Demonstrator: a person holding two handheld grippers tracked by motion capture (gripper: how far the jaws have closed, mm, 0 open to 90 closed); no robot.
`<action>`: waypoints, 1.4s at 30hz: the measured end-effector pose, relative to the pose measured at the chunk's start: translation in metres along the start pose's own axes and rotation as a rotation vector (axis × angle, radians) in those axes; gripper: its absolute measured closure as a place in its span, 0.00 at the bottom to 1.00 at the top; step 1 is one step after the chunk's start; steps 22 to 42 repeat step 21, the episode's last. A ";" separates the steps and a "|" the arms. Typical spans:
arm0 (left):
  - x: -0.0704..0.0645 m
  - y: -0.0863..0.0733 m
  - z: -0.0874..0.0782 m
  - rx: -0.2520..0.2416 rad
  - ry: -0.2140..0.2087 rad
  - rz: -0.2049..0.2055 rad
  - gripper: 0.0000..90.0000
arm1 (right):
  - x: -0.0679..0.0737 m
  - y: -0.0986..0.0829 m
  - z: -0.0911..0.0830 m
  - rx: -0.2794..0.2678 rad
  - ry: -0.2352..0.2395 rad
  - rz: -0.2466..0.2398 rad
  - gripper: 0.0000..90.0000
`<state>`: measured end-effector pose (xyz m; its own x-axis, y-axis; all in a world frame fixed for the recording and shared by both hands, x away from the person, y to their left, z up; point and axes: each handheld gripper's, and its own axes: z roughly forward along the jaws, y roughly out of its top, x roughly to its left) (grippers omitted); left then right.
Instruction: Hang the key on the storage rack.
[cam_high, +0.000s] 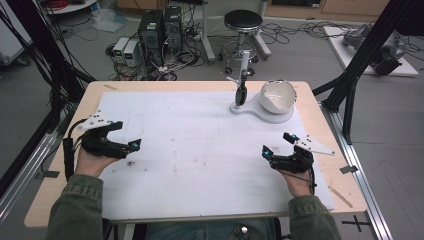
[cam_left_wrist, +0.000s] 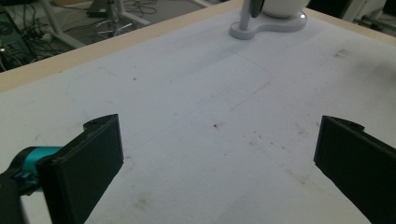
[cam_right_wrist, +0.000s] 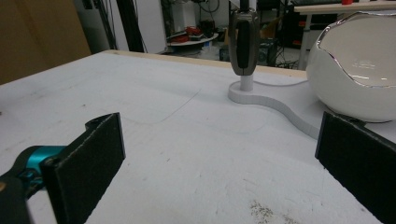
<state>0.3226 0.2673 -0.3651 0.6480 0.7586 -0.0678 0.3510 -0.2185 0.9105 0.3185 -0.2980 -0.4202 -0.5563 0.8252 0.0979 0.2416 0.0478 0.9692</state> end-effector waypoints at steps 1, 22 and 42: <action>0.001 -0.004 -0.003 -0.015 0.006 -0.004 0.02 | 0.000 0.000 0.000 0.001 0.000 0.000 0.00; 0.002 -0.034 -0.025 -0.109 0.083 -0.052 0.02 | -0.001 -0.001 0.004 0.013 0.003 -0.003 0.00; 0.002 -0.034 -0.025 -0.109 0.083 -0.052 0.02 | -0.001 -0.001 0.004 0.013 0.003 -0.003 0.00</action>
